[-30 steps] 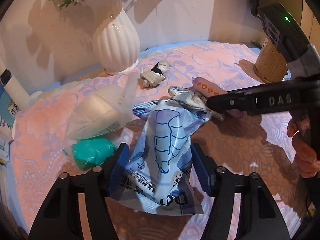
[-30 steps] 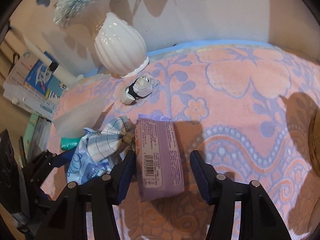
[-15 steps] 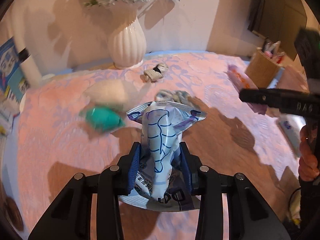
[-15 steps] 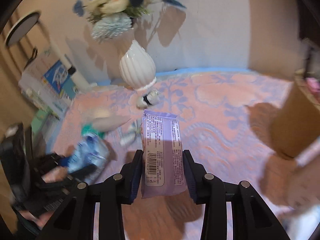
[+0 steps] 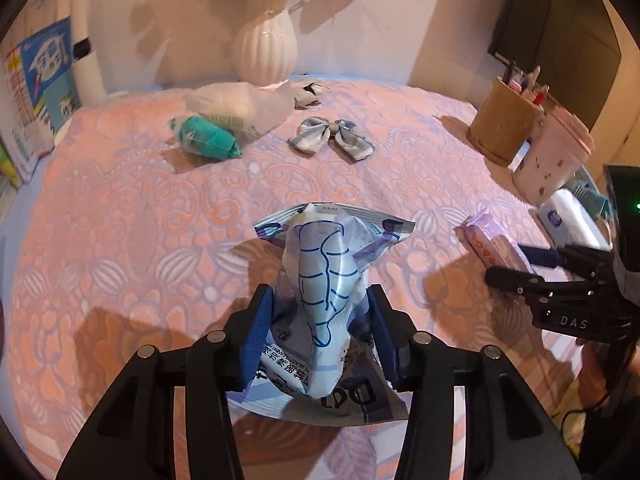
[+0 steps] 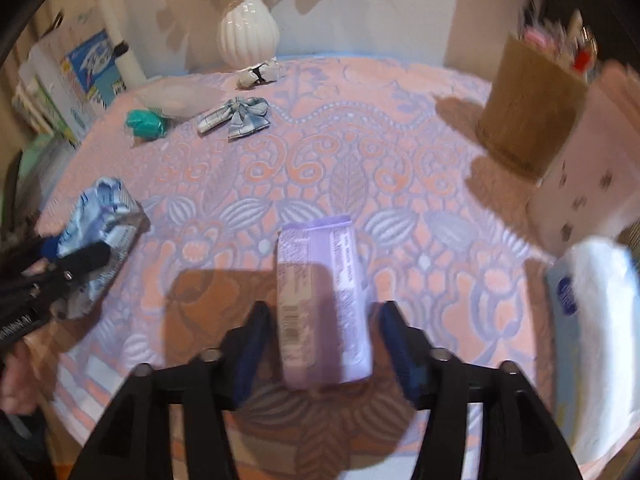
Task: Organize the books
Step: 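Carry the snack packet and soap box to the glass bowl and release both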
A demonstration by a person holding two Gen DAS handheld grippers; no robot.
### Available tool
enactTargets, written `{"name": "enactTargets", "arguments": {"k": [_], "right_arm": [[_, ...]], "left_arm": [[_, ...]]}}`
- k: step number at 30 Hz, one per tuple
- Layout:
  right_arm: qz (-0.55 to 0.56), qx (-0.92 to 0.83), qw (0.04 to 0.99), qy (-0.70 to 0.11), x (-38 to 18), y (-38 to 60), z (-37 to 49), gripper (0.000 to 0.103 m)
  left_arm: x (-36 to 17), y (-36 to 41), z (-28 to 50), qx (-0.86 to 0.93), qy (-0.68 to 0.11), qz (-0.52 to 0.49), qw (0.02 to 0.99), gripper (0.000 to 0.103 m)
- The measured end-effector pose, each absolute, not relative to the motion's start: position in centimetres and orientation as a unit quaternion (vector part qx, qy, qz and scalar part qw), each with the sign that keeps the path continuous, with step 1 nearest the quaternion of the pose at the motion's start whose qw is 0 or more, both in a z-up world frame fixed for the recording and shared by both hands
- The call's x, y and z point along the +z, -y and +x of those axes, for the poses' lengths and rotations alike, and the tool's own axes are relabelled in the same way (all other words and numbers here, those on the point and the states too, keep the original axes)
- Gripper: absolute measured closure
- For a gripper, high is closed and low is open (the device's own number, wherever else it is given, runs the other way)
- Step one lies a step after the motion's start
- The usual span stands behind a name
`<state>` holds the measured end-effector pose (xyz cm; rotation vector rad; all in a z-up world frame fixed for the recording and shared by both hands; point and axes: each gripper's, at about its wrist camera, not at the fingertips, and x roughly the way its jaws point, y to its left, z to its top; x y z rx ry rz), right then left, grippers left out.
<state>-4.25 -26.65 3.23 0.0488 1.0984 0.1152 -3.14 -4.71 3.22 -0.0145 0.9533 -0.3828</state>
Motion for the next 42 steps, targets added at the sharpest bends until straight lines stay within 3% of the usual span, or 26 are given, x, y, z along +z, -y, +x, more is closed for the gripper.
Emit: {"name": "enactTargets", "arguments": {"k": [2, 3, 5, 8, 10, 12, 15, 26, 34, 42], "right_arm": [[0.056, 0.059, 0.852, -0.518, 3.2, 27.5, -4.4, 0.045], [0.064, 0.059, 0.852, -0.517, 3.3, 27.6, -4.5, 0.045], [0.081, 0.056, 0.854, -0.511, 3.2, 27.9, -4.7, 0.045], [0.075, 0.037, 0.859, -0.505, 3.1, 27.1, -5.0, 0.044], [0.046, 0.023, 0.859, -0.51, 3.1, 26.2, -5.0, 0.046], [0.017, 0.015, 0.861, -0.508, 3.1, 25.6, -5.0, 0.062], [0.032, 0.037, 0.864, -0.501, 3.5, 26.0, -5.4, 0.064], [0.051, 0.0, 0.91, -0.41, 12.6, 32.0, -9.2, 0.064], [0.089, -0.094, 0.923, -0.363, 16.6, 41.5, -11.7, 0.064], [0.123, -0.203, 0.912, -0.336, 18.9, 52.6, -14.5, 0.064]], "left_arm": [[3.0, 4.3, -3.2, -0.174, -0.459, -0.013, 0.871, 0.05], [2.9, 4.2, -3.3, -0.169, -0.462, -0.015, 0.871, 0.042], [2.6, 4.1, -3.4, -0.167, -0.462, -0.016, 0.871, 0.04], [2.1, 4.5, -3.1, -0.171, -0.467, -0.014, 0.867, 0.043], [2.0, 4.5, -3.0, -0.169, -0.47, -0.027, 0.866, 0.05], [2.1, 4.5, -3.1, -0.174, -0.469, -0.038, 0.865, 0.058], [2.6, 4.9, -3.3, -0.185, -0.466, -0.043, 0.864, 0.063], [11.0, 13.2, -3.5, -0.267, -0.381, -0.01, 0.885, 0.063], [16.7, 25.4, -4.0, -0.368, -0.327, 0.047, 0.869, 0.063], [18.7, 37.9, -4.8, -0.451, -0.322, 0.07, 0.829, 0.063]]}}
